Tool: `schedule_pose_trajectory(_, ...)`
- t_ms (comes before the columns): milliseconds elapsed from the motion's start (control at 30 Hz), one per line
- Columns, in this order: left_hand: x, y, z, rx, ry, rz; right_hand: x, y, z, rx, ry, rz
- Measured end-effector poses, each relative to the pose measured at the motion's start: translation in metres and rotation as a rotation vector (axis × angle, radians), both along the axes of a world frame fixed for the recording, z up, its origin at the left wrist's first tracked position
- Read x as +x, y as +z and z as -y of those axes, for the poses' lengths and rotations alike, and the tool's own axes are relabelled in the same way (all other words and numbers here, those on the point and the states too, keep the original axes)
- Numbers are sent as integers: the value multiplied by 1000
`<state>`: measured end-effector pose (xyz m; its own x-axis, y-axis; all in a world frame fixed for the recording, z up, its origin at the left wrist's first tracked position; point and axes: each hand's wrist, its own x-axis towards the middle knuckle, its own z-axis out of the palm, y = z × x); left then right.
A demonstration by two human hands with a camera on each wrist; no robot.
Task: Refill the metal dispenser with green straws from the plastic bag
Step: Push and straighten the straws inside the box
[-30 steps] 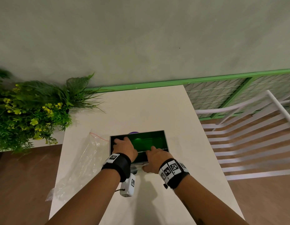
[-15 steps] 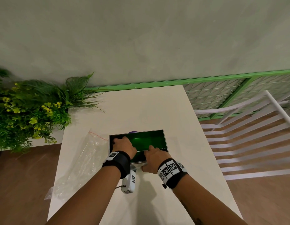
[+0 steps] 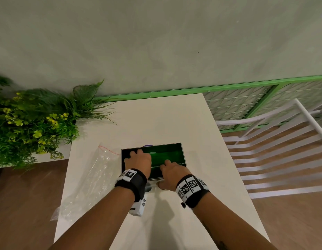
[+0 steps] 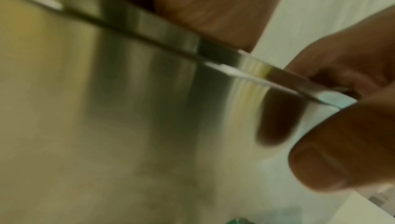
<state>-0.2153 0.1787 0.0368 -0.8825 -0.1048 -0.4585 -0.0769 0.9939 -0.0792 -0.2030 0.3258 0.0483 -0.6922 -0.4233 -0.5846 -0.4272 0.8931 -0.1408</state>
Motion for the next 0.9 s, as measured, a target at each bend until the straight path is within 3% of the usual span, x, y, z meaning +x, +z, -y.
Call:
schedule_pose_trajectory(133,-5,-2,0,85,-172,-64,-3,2,-1,-6,-5,-19)
schedule_pose_trajectory(333,-24,-13,1,119,-105,196,-10,3,1,39,-37,45)
schedule_pose_trajectory(467,-30,-22,3,153,-103,190,-5,2,1,0,-32,20)
schedule_pose_trajectory(567,-27,-25,2,166,-119,294,0,0,3,34,-26,39)
schedule_pose_trajectory(833,-25,-14,11,311,-128,168,-5,8,2,53,22,35)
schedule_pose_trajectory(900,-16,-13,13,308,-154,201,-4,7,2,61,13,49)
